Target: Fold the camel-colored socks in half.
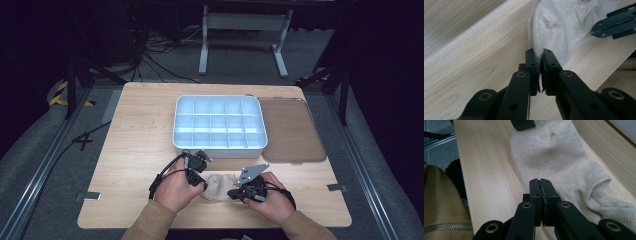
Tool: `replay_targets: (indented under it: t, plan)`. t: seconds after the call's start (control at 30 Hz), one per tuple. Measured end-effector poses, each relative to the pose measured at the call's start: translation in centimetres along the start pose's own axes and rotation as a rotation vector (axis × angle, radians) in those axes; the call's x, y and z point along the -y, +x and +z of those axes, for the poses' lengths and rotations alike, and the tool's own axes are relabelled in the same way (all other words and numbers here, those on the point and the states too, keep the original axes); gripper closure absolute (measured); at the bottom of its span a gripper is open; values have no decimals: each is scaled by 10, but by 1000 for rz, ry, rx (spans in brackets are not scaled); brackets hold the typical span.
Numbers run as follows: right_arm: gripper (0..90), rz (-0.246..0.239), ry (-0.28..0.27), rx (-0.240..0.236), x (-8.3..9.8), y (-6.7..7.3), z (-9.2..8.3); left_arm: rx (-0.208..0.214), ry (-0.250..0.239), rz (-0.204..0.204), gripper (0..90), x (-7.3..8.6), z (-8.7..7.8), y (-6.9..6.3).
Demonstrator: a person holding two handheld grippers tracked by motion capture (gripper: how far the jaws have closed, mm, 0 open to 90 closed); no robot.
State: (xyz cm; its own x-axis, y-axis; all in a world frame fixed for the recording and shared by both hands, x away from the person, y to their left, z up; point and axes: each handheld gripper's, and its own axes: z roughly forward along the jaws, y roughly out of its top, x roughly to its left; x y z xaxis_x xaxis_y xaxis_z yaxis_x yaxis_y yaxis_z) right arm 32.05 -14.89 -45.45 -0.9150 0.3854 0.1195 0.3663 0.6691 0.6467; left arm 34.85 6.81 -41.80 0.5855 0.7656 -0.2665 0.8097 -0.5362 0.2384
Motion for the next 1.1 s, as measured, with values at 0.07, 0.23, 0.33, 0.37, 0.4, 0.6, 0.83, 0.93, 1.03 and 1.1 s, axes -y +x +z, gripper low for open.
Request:
replay_targets:
  t: [0.07,0.23,0.33,0.37,0.4,0.6,0.83,0.93,1.03,1.1]
  plan:
    - [891,0,-13,0,2,1,6,2,2,-1,847,0,-1,-1]
    - [894,2,13,15,4,1,11,4,0,-1,847,0,-2,-1]
    - [895,0,17,22,3,2,11,7,-2,-4,846,0,-3,0]
    - [896,-4,17,28,3,3,11,7,-2,-4,846,0,-3,-1]
    - [896,-9,19,27,3,4,11,7,0,-4,846,0,-3,-1]
    - [896,-32,17,35,3,6,12,25,-16,-7,846,1,-8,-3]
    - [897,-52,-15,44,1,11,18,23,-24,1,845,1,-17,-7]
    - [897,-58,-27,39,0,13,21,25,-35,22,845,-1,-21,-10]
    - [895,-52,-41,31,0,13,22,25,-35,38,845,-3,-23,-14]
    - [892,-46,-49,27,1,12,21,20,-33,40,845,-4,-23,-15]
